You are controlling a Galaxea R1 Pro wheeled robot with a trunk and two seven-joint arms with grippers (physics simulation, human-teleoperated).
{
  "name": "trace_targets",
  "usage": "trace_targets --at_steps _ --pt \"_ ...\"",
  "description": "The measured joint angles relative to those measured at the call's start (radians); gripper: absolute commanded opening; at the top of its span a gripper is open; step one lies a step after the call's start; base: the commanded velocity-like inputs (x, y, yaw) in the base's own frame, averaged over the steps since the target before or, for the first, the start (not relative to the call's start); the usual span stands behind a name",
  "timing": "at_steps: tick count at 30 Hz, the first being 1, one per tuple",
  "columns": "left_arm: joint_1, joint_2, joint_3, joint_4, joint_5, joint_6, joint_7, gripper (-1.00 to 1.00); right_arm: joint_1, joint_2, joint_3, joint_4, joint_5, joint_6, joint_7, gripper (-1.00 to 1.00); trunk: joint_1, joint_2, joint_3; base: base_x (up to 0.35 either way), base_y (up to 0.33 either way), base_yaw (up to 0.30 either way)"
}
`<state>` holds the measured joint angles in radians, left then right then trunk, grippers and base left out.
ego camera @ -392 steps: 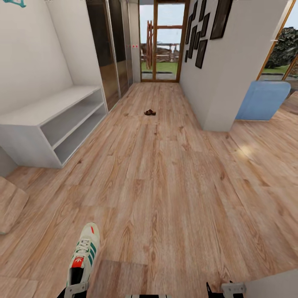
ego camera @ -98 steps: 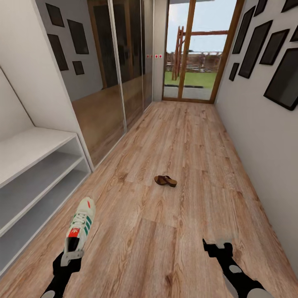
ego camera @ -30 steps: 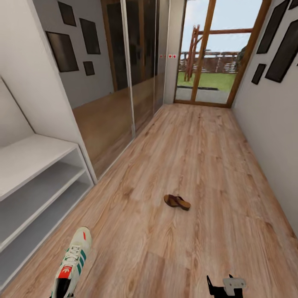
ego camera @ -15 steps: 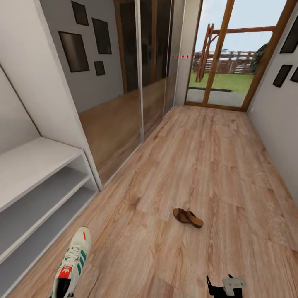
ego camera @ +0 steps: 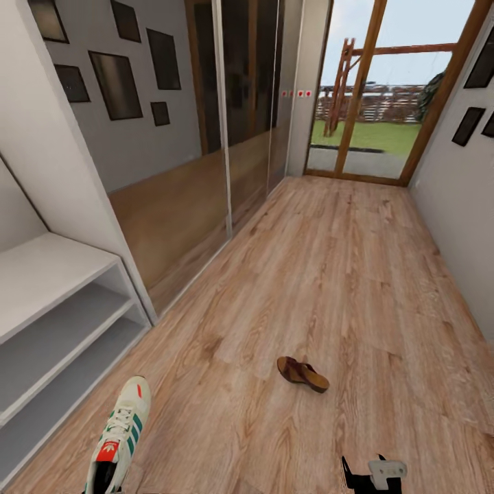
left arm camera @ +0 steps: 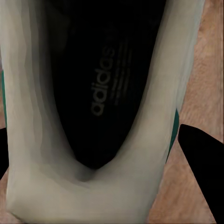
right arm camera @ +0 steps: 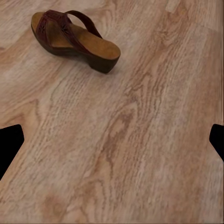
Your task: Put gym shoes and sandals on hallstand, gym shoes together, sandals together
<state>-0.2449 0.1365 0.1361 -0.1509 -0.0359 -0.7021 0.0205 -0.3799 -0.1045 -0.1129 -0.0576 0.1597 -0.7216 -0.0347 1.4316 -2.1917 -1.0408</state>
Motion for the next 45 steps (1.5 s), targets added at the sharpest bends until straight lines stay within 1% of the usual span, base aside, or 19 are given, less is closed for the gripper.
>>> trace_targets --at_steps 7,11,34,38,45 --pt "0.0 0.0 0.001 0.0 0.0 0.0 0.0 -1.0 0.0 0.0 0.0 0.0 0.0 0.0 0.0 1.0 0.0 0.0 0.0 -0.085 -0.27 0.014" --pt "0.0 0.0 0.002 0.0 0.001 0.0 0.0 -1.0 0.0 0.0 0.0 0.0 0.0 0.0 0.0 1.0 0.0 0.0 0.0 -0.107 -0.271 0.15" --pt "0.0 0.0 0.004 0.0 0.007 0.0 0.0 -1.0 0.0 0.0 0.0 0.0 0.0 0.0 0.0 1.0 0.0 0.0 0.0 -0.11 -0.271 0.268" --pt "0.0 0.0 0.005 0.0 0.007 0.0 0.0 -1.0 0.0 0.0 0.0 0.001 0.0 0.0 0.0 1.0 0.0 0.0 0.0 0.078 -0.269 0.278" --pt "0.0 0.0 0.006 0.0 0.007 0.0 0.0 -1.0 0.0 0.0 0.0 0.0 0.0 0.0 0.0 1.0 -0.001 0.0 0.0 0.249 -0.216 0.214"
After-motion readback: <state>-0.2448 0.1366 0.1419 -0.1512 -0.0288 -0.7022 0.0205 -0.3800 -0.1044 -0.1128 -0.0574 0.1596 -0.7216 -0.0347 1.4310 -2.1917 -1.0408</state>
